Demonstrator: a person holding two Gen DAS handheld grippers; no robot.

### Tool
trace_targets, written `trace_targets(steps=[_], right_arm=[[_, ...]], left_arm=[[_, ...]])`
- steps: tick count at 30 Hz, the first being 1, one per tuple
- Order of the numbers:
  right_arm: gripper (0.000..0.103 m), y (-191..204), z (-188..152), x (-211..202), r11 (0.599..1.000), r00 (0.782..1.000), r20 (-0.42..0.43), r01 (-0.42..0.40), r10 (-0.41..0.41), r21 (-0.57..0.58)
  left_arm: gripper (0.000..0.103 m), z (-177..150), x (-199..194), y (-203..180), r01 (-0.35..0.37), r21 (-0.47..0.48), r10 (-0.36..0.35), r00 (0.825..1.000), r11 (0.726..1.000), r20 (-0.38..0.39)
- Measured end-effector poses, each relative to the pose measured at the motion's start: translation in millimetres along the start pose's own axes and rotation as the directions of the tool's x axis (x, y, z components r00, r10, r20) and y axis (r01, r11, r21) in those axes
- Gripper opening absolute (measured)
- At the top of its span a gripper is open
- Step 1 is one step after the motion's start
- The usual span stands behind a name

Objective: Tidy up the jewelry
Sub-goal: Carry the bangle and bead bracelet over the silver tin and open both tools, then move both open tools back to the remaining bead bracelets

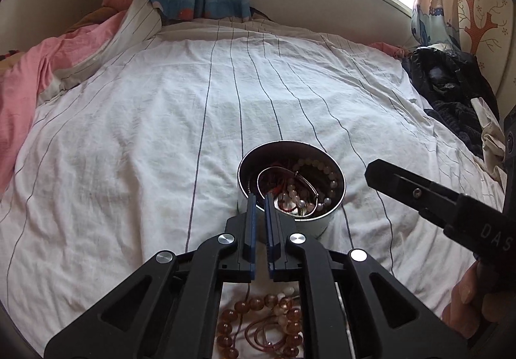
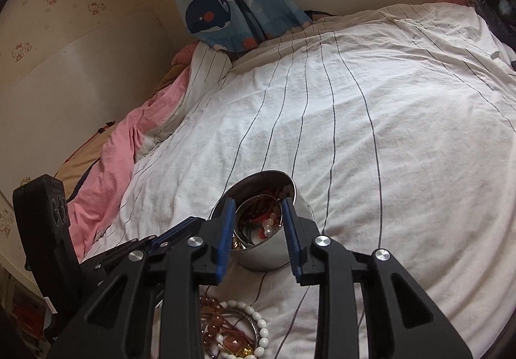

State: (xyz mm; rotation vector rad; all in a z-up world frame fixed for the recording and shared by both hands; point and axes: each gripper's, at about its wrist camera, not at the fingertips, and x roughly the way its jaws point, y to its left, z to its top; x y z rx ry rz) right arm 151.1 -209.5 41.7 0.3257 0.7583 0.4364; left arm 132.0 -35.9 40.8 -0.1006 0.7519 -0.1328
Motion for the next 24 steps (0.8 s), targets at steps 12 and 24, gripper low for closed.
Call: trace_targets(steps=[12, 24], right_arm=[[0.042, 5.7, -82.3, -50.1, 0.998, 0.997, -0.056, 0.049, -0.046, 0.041], [0.043, 18.0, -103.5, -31.4, 0.995, 0.986, -0.133, 0.092, -0.096, -0.038]], left_arm=[[0.022, -64.4, -47.1, 21.1, 0.043, 0.045, -0.038, 0.994, 0.998, -0.098], [0.023, -85.8, -54.1, 38.6, 0.043, 0.039, -0.038, 0.991, 0.998, -0.125]])
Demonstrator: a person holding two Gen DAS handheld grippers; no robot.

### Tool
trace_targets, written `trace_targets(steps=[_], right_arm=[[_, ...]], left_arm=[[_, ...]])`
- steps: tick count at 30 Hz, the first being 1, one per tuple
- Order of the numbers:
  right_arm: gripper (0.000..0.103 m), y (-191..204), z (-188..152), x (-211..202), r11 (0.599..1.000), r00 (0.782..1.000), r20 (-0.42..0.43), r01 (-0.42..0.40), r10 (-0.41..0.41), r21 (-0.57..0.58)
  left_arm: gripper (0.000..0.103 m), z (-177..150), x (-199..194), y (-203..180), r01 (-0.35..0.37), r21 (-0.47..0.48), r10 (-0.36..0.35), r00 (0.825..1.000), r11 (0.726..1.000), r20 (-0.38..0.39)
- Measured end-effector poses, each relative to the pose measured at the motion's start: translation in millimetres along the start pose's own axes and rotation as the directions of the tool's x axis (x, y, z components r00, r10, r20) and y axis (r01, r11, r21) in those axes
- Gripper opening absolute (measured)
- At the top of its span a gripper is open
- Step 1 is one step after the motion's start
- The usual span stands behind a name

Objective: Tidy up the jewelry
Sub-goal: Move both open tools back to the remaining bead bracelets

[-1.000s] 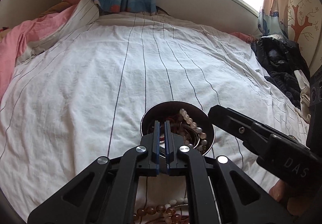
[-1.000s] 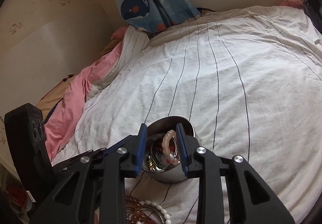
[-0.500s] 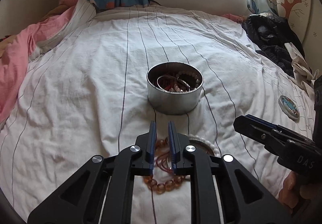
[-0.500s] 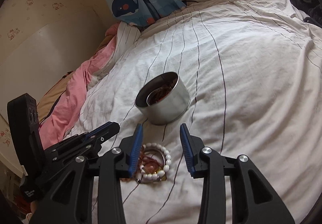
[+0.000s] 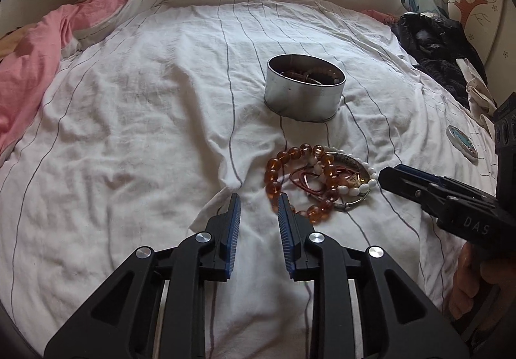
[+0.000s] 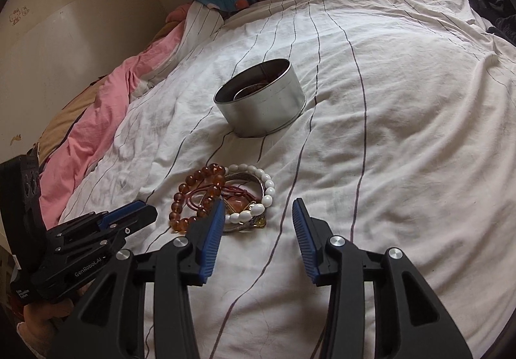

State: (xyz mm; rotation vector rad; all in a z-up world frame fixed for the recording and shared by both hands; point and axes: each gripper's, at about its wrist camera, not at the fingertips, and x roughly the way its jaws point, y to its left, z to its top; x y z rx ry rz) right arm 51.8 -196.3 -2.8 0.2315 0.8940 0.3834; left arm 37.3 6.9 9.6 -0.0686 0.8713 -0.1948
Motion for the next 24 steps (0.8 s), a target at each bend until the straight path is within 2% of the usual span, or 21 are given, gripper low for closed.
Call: trace_targets(steps=[4, 10, 14, 18, 19, 20, 21, 24], right_arm=[[0.044, -2.9, 1.1, -0.5, 1.0, 1.0, 0.01, 0.013, -0.013, 0.012], [0.047, -7.3, 3.5, -0.5, 0.999, 1.0, 0.019, 0.011, -0.012, 0.03], [0.047, -6.5, 4.1, -0.5, 1.0, 1.0, 0.018, 0.01, -0.011, 0.028], [0.047, -6.2, 4.1, -0.2, 1.0, 1.0, 0.018, 0.012, -0.012, 0.024], [0.047, -6.0, 4.0, 0.0, 1.0, 1.0, 0.017, 0.013, -0.014, 0.023], [0.047, -6.1, 3.9, 0.3, 1.0, 1.0, 0.016, 0.015, -0.015, 0.021], [0.047, -5.8, 3.7, 0.6, 1.0, 1.0, 0.014, 0.017, -0.018, 0.02], [0.047, -4.7, 3.0, 0.9, 1.0, 1.0, 0.011, 0.021, -0.021, 0.014]], left_arm=[[0.023, 8.6, 10.0, -13.2, 0.016, 0.029, -0.016, 1.0, 0.999, -0.007], [0.022, 6.0, 29.8, -1.7, 0.047, -0.026, -0.048, 0.997, 0.999, -0.057], [0.022, 7.9, 31.8, 1.8, 0.019, -0.03, -0.021, 0.998, 0.999, -0.059], [0.022, 9.5, 38.9, -10.1, 0.019, 0.031, -0.017, 0.997, 0.999, -0.072], [0.02, 9.9, 38.7, -9.9, 0.019, 0.035, -0.016, 0.997, 0.999, -0.069], [0.011, 10.2, 37.7, -8.9, 0.022, 0.035, -0.02, 0.998, 0.999, -0.064], [0.011, 9.9, 34.4, -6.6, 0.016, 0.033, -0.014, 0.999, 0.999, -0.052], [0.011, 8.2, 21.5, 10.7, -0.059, -0.011, 0.059, 0.998, 0.998, -0.005]])
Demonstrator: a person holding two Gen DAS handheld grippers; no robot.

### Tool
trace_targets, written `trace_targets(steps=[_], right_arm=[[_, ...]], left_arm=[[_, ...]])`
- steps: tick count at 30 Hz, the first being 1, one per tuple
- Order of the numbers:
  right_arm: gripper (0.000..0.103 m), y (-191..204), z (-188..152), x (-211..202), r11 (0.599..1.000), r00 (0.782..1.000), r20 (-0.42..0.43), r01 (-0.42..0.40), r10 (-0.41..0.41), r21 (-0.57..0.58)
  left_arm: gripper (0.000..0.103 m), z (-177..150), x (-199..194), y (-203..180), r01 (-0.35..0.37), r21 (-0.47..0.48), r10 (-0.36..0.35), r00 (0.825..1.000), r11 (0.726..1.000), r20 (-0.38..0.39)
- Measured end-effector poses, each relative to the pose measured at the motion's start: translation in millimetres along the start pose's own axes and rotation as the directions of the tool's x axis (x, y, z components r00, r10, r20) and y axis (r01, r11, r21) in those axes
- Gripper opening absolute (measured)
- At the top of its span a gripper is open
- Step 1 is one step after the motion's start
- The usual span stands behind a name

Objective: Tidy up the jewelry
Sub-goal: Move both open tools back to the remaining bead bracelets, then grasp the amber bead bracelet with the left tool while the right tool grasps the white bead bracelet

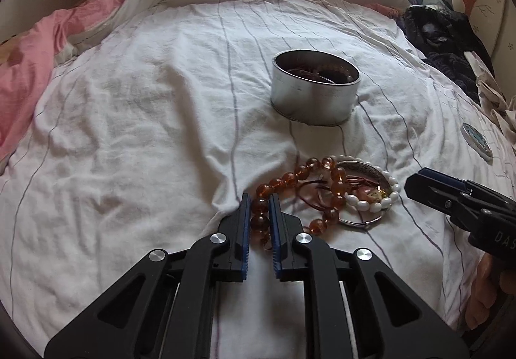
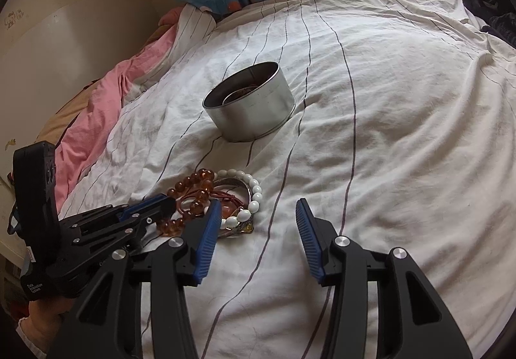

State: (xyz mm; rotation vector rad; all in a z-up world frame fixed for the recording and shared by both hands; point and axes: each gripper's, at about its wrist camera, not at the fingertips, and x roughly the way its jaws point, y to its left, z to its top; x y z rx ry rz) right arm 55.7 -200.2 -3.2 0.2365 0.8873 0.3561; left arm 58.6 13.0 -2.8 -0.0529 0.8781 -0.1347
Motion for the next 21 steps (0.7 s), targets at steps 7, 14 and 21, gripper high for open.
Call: trace_targets(steps=[7, 14, 21], right_arm=[[0.045, 26.5, -3.0, 1.3, 0.991, 1.0, 0.001, -0.019, 0.019, -0.133], [0.045, 27.5, 1.3, 10.0, 0.99, 1.0, -0.01, 0.0, -0.001, -0.141], [0.067, 45.2, 13.8, 33.8, 0.974, 0.998, -0.063, 0.013, -0.028, -0.226]], left_arm=[[0.011, -3.3, -1.3, 18.3, -0.008, -0.035, 0.008, 1.0, 0.999, 0.005], [0.011, -7.8, 2.3, 22.5, 0.011, -0.044, -0.01, 1.0, 0.999, 0.008], [0.011, -9.1, 3.4, 24.0, 0.038, -0.063, -0.038, 0.999, 0.997, 0.012]])
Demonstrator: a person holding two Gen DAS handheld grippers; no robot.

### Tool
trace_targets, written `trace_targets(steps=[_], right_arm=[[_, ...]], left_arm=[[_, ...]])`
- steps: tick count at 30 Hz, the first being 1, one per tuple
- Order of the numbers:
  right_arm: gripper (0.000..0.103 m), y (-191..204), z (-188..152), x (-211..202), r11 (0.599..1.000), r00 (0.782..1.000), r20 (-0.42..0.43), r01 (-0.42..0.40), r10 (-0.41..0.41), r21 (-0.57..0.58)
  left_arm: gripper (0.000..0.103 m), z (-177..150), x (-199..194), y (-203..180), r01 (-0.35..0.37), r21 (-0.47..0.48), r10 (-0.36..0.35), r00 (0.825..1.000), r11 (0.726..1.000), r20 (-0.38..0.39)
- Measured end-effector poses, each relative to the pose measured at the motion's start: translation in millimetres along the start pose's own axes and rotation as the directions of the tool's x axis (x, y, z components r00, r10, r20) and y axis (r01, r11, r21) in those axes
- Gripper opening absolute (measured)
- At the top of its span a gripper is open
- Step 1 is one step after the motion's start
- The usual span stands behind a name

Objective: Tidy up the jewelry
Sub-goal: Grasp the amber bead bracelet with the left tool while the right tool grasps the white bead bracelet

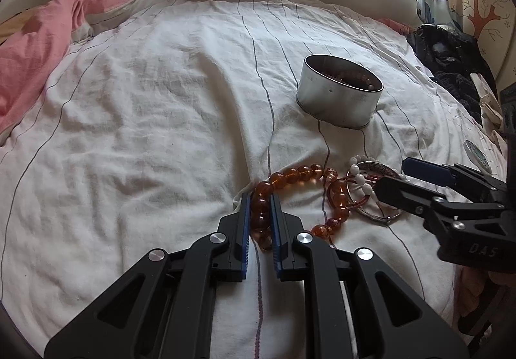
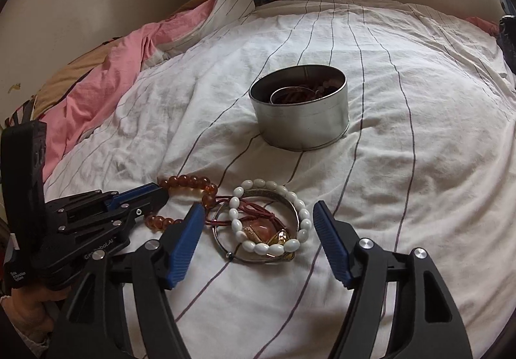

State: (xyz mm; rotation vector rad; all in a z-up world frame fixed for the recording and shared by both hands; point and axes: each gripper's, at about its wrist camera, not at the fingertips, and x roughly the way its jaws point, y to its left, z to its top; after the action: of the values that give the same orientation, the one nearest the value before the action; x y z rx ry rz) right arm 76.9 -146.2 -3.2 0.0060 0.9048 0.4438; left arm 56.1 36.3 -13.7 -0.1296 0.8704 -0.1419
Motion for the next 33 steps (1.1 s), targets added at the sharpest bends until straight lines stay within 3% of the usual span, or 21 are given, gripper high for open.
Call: trace_targets(steps=[3, 4, 5, 7, 9, 12, 18, 19, 20, 22, 23, 28, 33], right_arm=[[0.067, -5.3, 0.6, 21.7, 1.0, 0.997, -0.077, 0.019, -0.018, 0.018], [0.062, -7.2, 0.0, 23.9, 1.0, 0.996, -0.082, 0.017, -0.015, 0.025], [0.049, -9.3, 0.0, 21.8, 0.999, 0.997, -0.076, 0.009, -0.006, 0.035], [0.037, -16.6, 0.7, 13.0, 0.997, 0.998, -0.05, -0.021, 0.025, 0.071], [0.018, -24.0, -0.2, 2.4, 0.994, 0.999, -0.027, -0.034, 0.036, 0.099], [0.008, -34.9, -5.9, -16.6, 0.99, 1.0, 0.017, -0.025, 0.022, 0.14], [0.008, -51.3, -7.9, -25.3, 0.98, 0.999, 0.022, -0.03, 0.026, 0.198], [0.022, -51.4, -8.2, -20.7, 0.978, 0.999, 0.006, -0.038, 0.038, 0.205], [0.042, -50.8, -8.8, -16.7, 0.977, 0.999, -0.001, -0.042, 0.043, 0.209], [0.043, -45.1, -9.4, -7.8, 0.983, 0.999, -0.03, -0.022, 0.028, 0.183], [0.038, -40.5, -8.8, -4.1, 0.988, 0.999, -0.041, 0.024, -0.018, 0.15], [0.033, -44.9, -2.0, -12.2, 0.984, 0.996, 0.02, 0.086, -0.09, 0.153], [0.031, -33.1, -4.3, 14.3, 0.993, 0.992, -0.079, 0.103, -0.099, 0.053]], left_arm=[[0.011, -0.2, 0.4, 2.0, 0.009, -0.005, -0.009, 1.0, 1.0, -0.001], [0.011, 0.0, 0.4, 3.1, 0.011, -0.007, -0.011, 1.0, 1.0, -0.001], [0.011, 0.1, 0.3, 3.7, 0.012, -0.007, -0.012, 1.0, 1.0, -0.001], [0.011, 0.3, 0.3, 3.7, 0.012, -0.007, -0.012, 1.0, 1.0, -0.001], [0.012, 0.4, 0.6, 3.7, 0.013, -0.008, -0.013, 1.0, 1.0, -0.001], [0.012, 0.2, 0.6, 3.6, 0.01, -0.005, -0.01, 1.0, 1.0, -0.001], [0.012, 0.0, 0.9, 3.2, 0.008, -0.003, -0.008, 1.0, 1.0, -0.002], [0.012, 0.0, 0.9, 3.2, 0.009, -0.003, -0.009, 1.0, 1.0, -0.002], [0.012, 0.0, 0.8, 3.2, 0.009, -0.004, -0.009, 1.0, 1.0, -0.002], [0.012, -0.2, 1.0, 3.1, 0.009, -0.003, -0.009, 1.0, 1.0, -0.002], [0.013, -0.2, 1.0, 3.2, 0.01, -0.004, -0.01, 1.0, 1.0, -0.002], [0.013, -0.5, 1.7, 2.4, 0.008, -0.001, -0.008, 1.0, 1.0, -0.002], [0.013, -0.6, 2.0, 2.1, 0.008, 0.0, -0.008, 1.0, 1.0, -0.003]])
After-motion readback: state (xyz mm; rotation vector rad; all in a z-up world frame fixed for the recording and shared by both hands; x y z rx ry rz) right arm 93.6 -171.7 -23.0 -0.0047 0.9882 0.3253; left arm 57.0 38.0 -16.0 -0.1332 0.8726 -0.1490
